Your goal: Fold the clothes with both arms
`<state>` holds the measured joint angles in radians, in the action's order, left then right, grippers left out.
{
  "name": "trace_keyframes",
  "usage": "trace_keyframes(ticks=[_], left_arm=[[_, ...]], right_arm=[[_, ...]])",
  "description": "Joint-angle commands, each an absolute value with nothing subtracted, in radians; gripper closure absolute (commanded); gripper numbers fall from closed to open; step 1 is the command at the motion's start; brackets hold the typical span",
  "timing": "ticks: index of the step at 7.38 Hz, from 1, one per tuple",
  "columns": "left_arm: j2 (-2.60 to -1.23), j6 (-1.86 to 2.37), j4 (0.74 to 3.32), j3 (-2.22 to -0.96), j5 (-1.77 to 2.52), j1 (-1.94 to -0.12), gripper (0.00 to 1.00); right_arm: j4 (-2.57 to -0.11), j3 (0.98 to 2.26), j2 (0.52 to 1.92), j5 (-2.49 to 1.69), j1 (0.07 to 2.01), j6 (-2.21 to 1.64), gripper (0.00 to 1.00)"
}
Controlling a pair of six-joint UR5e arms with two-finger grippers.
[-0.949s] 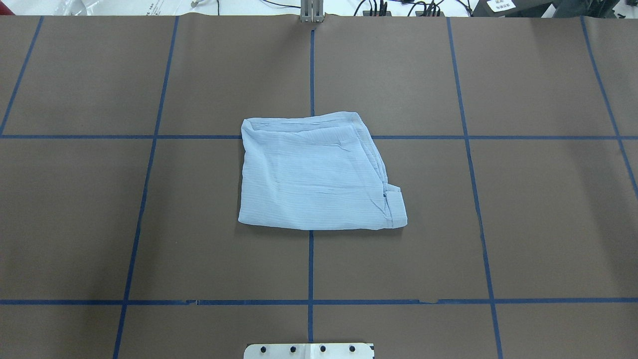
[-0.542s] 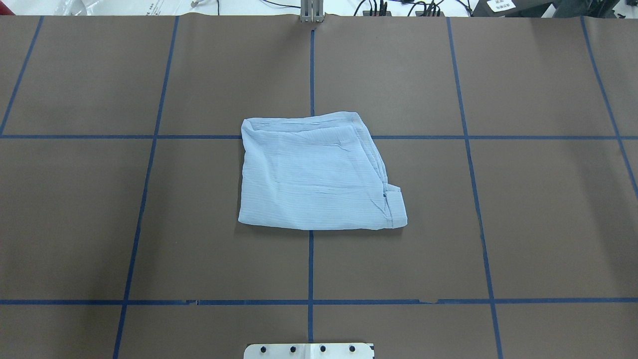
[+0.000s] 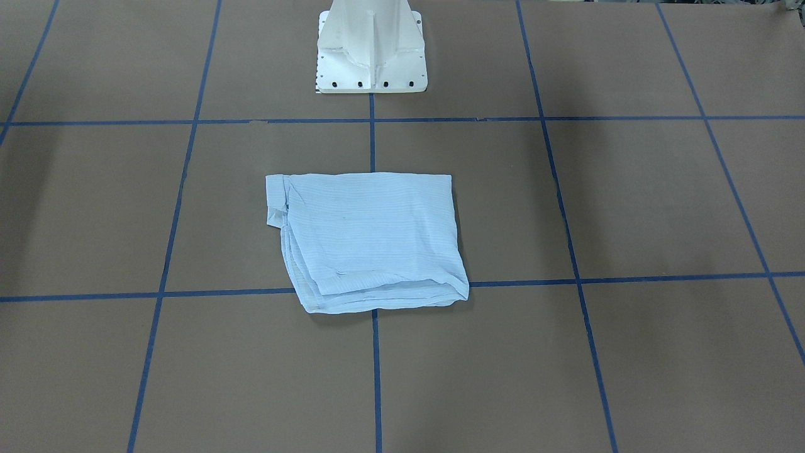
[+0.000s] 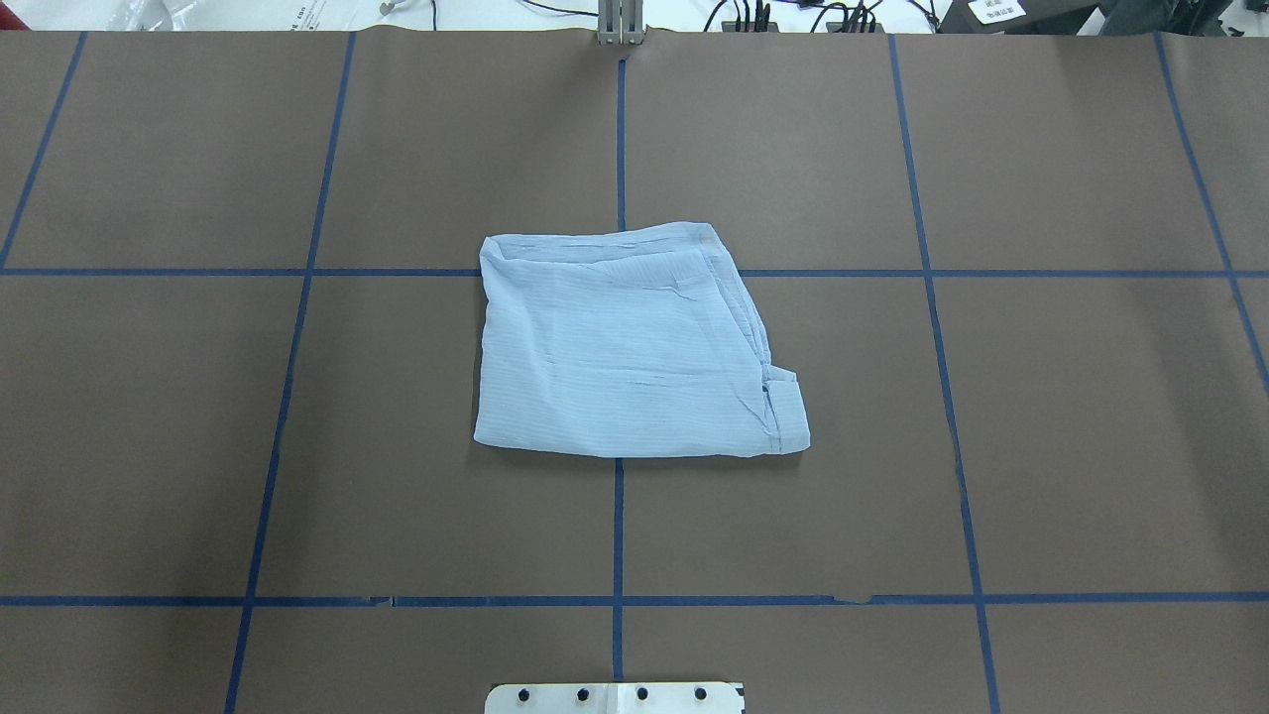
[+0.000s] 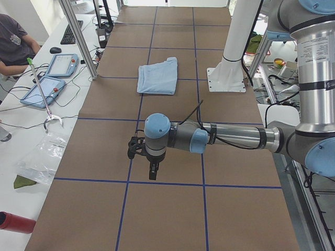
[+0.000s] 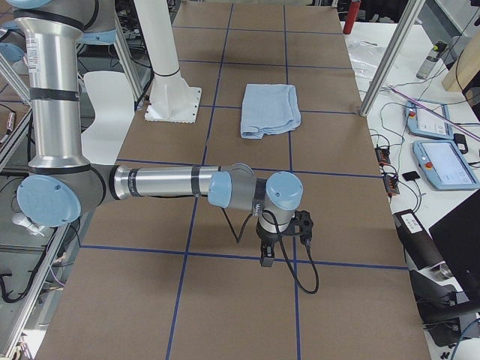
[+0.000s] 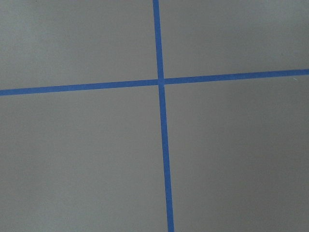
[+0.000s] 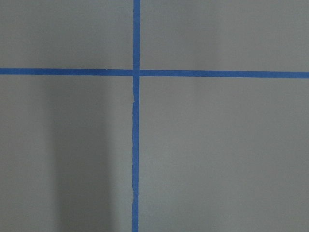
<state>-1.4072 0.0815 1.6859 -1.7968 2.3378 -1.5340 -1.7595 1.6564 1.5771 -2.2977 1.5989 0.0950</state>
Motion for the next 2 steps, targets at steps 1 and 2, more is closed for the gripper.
trace_keyframes(ticks=[1, 2], left_arm=[[-1.408, 0.081, 1.686, -1.796, 2.338, -1.534, 0.01], [-1.408, 0.081, 1.686, -1.796, 2.338, -1.534, 0.01]], right_arm=[[-1.759, 1.657, 1.578, -2.299, 1.600, 0.095, 0.00], [-1.759, 1.657, 1.577, -2.298, 1.598, 0.095, 0.00]])
